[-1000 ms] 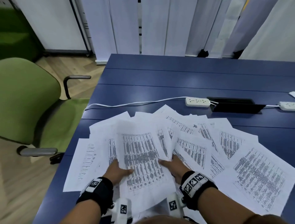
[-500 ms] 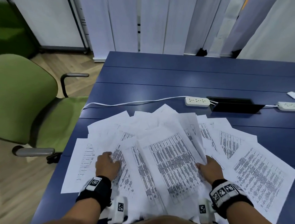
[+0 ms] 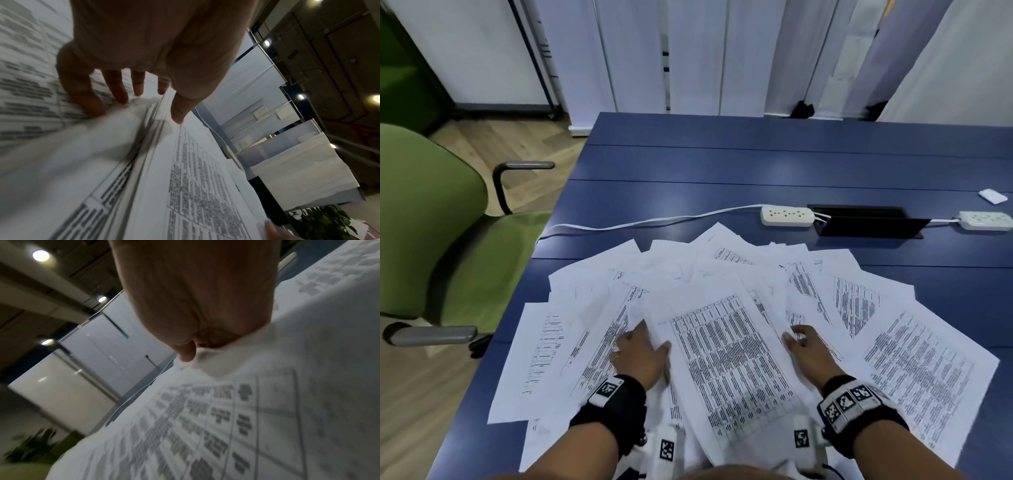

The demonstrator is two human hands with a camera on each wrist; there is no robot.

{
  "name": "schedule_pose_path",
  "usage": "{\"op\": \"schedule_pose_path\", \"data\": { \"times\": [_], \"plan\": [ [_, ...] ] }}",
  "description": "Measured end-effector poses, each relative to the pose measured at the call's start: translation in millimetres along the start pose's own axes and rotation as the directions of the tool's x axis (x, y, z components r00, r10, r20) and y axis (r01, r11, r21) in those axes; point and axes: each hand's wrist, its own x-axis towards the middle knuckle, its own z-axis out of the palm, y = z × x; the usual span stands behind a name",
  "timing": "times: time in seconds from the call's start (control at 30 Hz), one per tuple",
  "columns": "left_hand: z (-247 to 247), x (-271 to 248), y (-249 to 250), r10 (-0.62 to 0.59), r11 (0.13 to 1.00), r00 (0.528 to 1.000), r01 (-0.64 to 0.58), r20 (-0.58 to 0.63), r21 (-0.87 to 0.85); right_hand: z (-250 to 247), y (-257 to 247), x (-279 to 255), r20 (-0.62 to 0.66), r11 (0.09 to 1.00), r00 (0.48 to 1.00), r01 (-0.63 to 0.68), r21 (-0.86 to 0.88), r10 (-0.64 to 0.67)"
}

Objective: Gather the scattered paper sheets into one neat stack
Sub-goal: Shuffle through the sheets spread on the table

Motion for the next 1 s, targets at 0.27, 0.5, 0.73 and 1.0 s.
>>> {"op": "schedule_pose_path", "data": {
  "times": [0.27, 0.5, 0.73, 1.0],
  "plan": [
    [28, -8, 19, 0.018, 0.979, 0.998, -0.004, 0.068, -0.202, 9, -4, 1, -0.094, 0.999, 0.996, 0.001, 0.034, 0.002],
    [46, -16, 33, -0.017, 0.934, 0.983, 0.082, 0.184, -0.348, 11, 9, -1, -0.132, 0.992, 0.985, -0.1, 0.071, 0.109],
    [49, -8, 56, 0.09, 0.991, 0.996, -0.09, 0.0, -0.102, 6, 17, -9, -0.181, 0.975, 0.97, -0.13, 0.181, 0.163],
    [66, -1, 86, 0.213, 0.974, 0.976, -0.208, 0.05, -0.093, -21, 21, 8, -0.237, 0.995, 0.967, -0.087, 0.052, 0.097]
  ]
}}
